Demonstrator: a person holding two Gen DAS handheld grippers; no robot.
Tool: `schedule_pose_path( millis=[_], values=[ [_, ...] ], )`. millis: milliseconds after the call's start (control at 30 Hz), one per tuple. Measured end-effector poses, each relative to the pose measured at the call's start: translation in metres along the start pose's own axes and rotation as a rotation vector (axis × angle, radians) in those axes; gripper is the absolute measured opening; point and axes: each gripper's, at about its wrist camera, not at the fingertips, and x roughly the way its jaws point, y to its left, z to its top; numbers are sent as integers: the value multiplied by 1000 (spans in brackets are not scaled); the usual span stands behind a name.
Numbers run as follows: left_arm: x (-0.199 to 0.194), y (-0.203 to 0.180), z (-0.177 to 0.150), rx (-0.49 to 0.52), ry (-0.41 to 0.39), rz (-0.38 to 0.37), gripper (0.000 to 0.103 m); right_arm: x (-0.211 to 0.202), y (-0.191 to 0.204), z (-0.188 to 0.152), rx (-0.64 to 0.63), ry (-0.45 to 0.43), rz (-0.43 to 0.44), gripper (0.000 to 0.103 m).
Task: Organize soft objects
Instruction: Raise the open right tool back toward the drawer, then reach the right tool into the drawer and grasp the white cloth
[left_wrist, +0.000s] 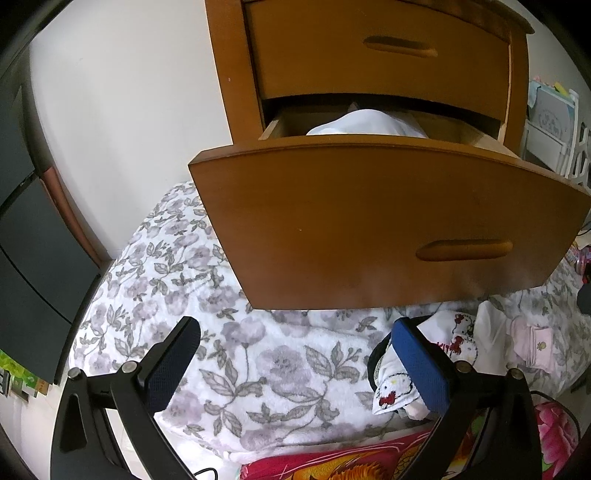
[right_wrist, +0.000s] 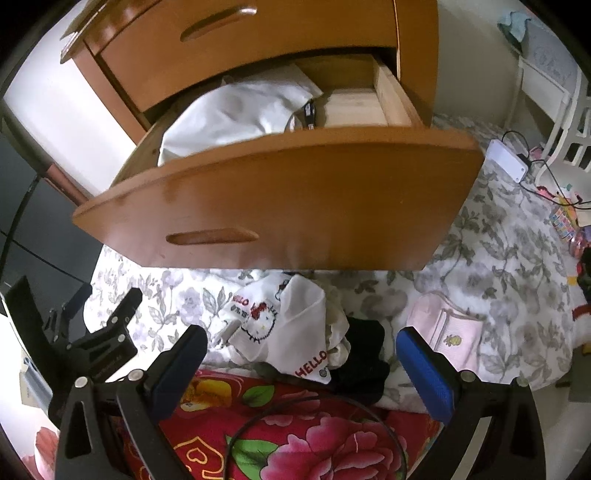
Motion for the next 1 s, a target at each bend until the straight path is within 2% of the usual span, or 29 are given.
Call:
schedule_pose_path(
  millis=[400,667,1000],
  values=[
    [1,8,1,-44,1,-15,103,-34,13,26,-38,-140,-12,103],
    [2,10,1,-54,1,-6,103,-58,35,64,-132,-224,-17,103],
    [11,11,1,-55,37,-13,103,-60,73,122,-234,-258,-33,103]
  ],
)
